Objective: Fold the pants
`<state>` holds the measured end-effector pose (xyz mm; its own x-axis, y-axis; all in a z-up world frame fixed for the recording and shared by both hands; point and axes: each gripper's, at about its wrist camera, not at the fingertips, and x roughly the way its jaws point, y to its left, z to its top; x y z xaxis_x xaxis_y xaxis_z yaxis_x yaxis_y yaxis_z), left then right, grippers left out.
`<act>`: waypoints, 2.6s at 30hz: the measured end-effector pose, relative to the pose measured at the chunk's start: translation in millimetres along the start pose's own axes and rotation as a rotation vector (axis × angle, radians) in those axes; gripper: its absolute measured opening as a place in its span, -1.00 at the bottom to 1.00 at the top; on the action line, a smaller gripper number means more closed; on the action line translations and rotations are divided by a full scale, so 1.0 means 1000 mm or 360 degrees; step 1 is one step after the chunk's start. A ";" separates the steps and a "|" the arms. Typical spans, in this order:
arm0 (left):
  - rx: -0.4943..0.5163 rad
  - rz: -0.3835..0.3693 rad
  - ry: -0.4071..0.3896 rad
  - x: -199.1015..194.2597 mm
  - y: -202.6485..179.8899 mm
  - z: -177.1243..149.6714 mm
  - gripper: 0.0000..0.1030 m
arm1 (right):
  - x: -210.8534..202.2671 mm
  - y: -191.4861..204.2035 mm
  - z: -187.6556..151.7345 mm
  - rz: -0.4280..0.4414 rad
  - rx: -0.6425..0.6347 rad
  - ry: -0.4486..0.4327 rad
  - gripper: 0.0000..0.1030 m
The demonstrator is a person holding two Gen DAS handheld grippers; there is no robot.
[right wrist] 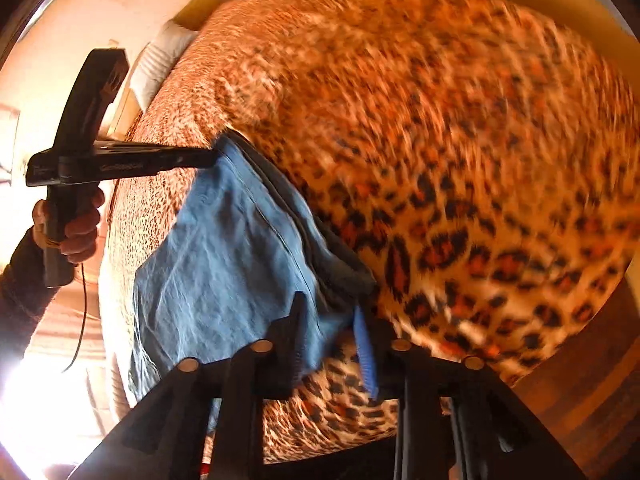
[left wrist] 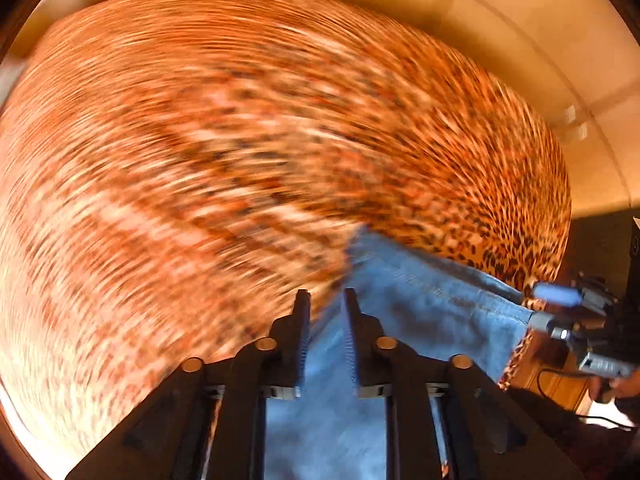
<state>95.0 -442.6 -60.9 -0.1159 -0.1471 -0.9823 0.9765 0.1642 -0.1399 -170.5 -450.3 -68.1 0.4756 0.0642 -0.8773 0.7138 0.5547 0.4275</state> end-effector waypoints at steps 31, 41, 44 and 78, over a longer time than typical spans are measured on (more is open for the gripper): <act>-0.2109 -0.0100 -0.0240 -0.021 0.153 -0.591 -0.43 | 0.210 0.356 -0.040 0.0133 -0.1884 0.0808 -0.63; -0.2126 0.0038 -0.0145 -0.046 0.156 -0.586 -0.49 | 0.203 0.338 -0.001 0.0046 -0.1502 0.0554 -0.40; -0.1997 0.0247 -0.0158 -0.079 0.143 -0.570 -0.26 | 0.151 0.291 0.043 0.0211 -0.1131 0.0478 0.19; 0.0217 0.0164 0.0400 0.088 -0.027 0.030 0.24 | 0.040 -0.042 -0.019 0.0440 0.0252 0.0032 0.50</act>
<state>64.0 -489.3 -139.8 -0.0398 0.1125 -0.9928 0.9989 0.0306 -0.0366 -191.1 -455.0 -124.9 0.6536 0.2119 -0.7265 0.6307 0.3780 0.6777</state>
